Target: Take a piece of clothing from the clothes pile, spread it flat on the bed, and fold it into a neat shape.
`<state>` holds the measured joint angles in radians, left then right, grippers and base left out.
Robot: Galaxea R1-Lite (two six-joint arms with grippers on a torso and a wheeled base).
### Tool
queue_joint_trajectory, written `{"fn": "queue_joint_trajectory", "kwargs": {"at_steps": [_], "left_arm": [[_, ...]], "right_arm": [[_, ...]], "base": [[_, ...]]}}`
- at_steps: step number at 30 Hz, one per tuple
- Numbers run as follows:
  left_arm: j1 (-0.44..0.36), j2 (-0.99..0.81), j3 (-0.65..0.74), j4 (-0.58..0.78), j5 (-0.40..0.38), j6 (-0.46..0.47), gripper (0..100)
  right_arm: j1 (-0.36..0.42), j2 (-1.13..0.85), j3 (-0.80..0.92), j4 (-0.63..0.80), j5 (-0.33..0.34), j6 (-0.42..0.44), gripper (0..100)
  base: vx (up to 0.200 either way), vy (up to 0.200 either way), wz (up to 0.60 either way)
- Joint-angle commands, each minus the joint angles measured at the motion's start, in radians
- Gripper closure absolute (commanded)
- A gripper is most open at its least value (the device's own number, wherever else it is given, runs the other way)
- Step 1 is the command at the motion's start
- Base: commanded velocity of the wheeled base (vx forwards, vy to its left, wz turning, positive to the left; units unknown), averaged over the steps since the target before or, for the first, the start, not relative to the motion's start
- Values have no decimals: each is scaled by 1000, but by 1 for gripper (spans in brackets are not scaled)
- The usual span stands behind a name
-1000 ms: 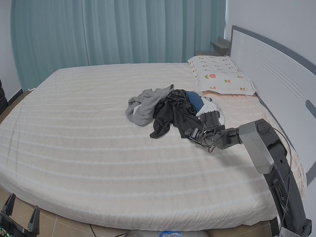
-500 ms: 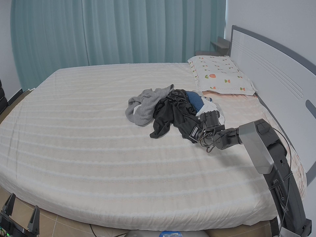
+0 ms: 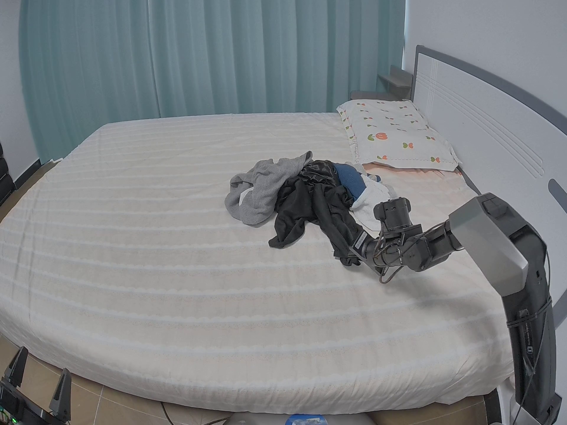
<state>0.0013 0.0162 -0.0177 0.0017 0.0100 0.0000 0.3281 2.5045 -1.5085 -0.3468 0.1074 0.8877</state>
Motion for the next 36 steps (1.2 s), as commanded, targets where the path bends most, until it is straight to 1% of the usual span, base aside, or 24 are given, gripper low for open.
{"fn": "queue_joint_trajectory", "kwargs": {"at_steps": [1, 2, 3, 5, 7, 12, 14, 16, 19, 22, 23, 24, 26, 27, 28, 29, 30, 31, 33, 36], "left_arm": [[0, -16, 16, 0, 1, 0, 0], [0, -16, 16, 0, 1, 0, 0], [0, -16, 16, 0, 1, 0, 0], [0, -16, 16, 0, 1, 0, 0], [0, -16, 16, 0, 1, 0, 0], [0, -16, 16, 0, 1, 0, 0], [0, -16, 16, 0, 1, 3, 0], [0, -16, 16, -2, -1, 2, 0], [0, -16, 16, -2, -5, 3, 0], [0, -16, 16, -3, -24, 14, 0], [0, -16, 4, -14, -21, 2, 0], [0, -4, -45, -40, -19, -23, 0], [-7, 113, -239, -101, -27, -153, 0], [-6, 168, -277, -100, -41, -187, 0], [-6, 212, -289, -100, -62, -178, 0], [-6, 212, -289, -100, -62, -178, 0], [-9, 271, -295, -95, -117, -127, 0], [-9, 338, -291, -94, -163, -98, 0], [-6, 449, -286, -104, -189, -92, 0], [-12, 568, -292, -108, -203, -86, 0]], "right_arm": [[28, -449, 669, -423, 117, 5, 100], [34, -487, 717, -463, 117, 1, 100], [35, -498, 728, -472, 117, -1, 100], [55, -590, 801, -514, 112, -26, 100], [68, -654, 824, -518, 107, -41, 100], [91, -834, 843, -509, 103, -49, 100], [97, -878, 843, -508, 94, -59, 100], [108, -915, 838, -508, 86, -92, 100], [134, -946, 832, -509, 83, -133, 100], [147, -961, 827, -517, 72, -156, 100], [151, -964, 824, -518, 66, -164, 100], [151, -967, 823, -520, 61, -167, 100], [155, -980, 811, -520, 61, -174, 100], [161, -983, 806, -518, 61, -174, 100], [169, -983, 801, -520, 61, -174, 100], [169, -983, 801, -520, 61, -174, 100], [181, -986, 794, -520, 60, -176, 100], [186, -987, 786, -520, 61, -184, 100], [187, -987, 772, -517, 61, -196, 100], [189, -980, 772, -517, 61, -211, 100]], "base": [[0, 0, 0], [0, 0, 0], [0, 0, 0], [0, 0, 0], [0, 0, 0], [0, 0, 0], [0, 0, 0], [0, 0, 0], [0, 0, 0], [0, 0, 0], [0, 0, 0], [0, 0, 0], [0, 0, 0], [0, 0, 0], [0, 0, 0], [0, 0, 0], [0, 0, 0], [0, 0, 0], [0, 0, 0], [0, 0, 0]]}}
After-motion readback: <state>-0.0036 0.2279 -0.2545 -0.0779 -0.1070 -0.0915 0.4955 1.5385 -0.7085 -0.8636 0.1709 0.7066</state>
